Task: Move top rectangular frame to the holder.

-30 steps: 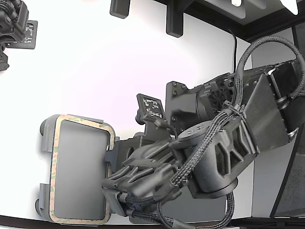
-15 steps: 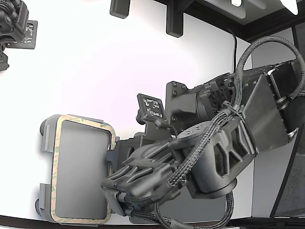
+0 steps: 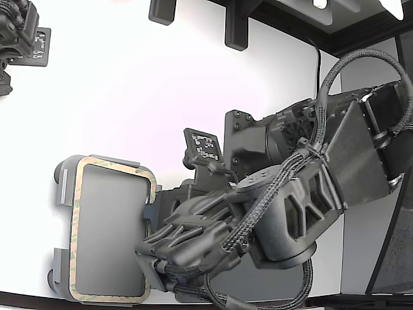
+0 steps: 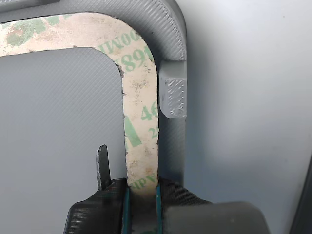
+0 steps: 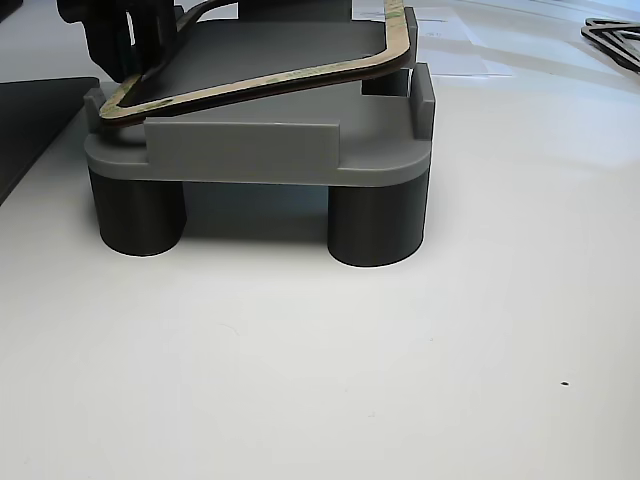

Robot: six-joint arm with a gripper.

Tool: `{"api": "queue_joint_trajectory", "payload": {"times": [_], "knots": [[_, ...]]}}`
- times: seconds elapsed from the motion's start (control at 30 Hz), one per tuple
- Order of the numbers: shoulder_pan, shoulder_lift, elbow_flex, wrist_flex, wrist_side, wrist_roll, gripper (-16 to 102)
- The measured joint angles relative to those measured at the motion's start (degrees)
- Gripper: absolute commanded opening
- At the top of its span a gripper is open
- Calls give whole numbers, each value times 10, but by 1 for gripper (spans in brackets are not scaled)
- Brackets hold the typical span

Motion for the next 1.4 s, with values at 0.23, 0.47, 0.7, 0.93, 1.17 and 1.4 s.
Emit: {"api": "queue_joint_trajectory", "payload": {"times": [0.23,0.47,0.7,0.93,1.17,1.4], "knots": [[0,-2,0,0,0,-2,6],[0,-5,-15,9,4,-4,100],[0,-17,-59,20,25,-16,100],[38,28,-103,-19,160,-108,100],[45,236,83,-242,320,-398,100],[-68,448,309,-369,237,-765,100]]}}
